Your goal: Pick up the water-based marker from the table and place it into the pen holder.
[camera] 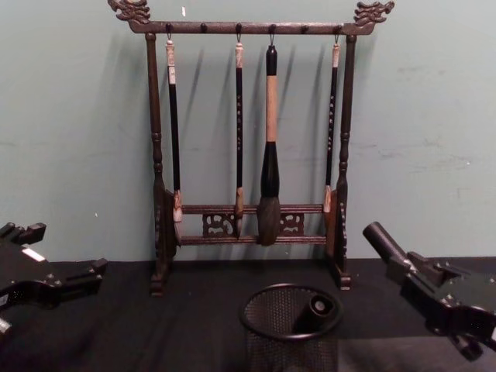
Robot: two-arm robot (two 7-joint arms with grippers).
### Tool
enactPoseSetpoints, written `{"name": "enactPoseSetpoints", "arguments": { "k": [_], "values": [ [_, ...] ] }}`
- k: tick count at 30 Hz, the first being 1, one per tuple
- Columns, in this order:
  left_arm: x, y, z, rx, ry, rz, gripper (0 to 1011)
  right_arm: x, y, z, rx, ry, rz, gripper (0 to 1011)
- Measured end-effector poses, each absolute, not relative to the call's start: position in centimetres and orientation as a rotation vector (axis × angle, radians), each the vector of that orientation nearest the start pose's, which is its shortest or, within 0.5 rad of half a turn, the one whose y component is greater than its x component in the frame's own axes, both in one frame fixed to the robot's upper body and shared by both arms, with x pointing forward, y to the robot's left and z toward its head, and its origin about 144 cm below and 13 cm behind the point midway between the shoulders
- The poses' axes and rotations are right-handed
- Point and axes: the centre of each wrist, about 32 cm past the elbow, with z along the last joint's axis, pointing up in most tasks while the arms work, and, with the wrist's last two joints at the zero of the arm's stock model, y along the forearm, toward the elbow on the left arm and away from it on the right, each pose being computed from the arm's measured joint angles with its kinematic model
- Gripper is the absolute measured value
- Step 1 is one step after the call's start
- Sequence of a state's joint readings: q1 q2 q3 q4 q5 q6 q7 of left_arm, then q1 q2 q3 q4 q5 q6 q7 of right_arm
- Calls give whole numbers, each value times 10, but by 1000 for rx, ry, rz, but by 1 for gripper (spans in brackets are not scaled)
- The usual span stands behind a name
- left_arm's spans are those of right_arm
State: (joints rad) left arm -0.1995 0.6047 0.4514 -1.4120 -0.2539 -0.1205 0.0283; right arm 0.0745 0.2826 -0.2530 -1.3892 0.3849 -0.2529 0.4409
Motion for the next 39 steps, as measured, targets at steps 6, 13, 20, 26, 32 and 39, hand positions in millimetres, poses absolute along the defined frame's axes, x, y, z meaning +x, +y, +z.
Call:
{"name": "enactPoseSetpoints", "arguments": {
  "k": [6,13,20,26,32,39],
  "values": [
    [489,310,1140,304,-285,1248,1009,472,-248,1105,124,-33,-950,214],
    [489,310,1140,304,-285,1248,1009,478,-247,1109,124,-48,-936,214],
    [489,310,1140,305,-285,1248,1009,486,-244,1114,118,-50,-920,214],
    [489,310,1140,304,-285,1248,1009,496,-237,1119,121,-58,-893,215],
    [489,310,1140,304,-285,1248,1009,505,-229,1122,124,-66,-861,214],
    [489,310,1140,304,-285,1248,1009,516,-222,1122,129,-75,-826,214]
  ]
}}
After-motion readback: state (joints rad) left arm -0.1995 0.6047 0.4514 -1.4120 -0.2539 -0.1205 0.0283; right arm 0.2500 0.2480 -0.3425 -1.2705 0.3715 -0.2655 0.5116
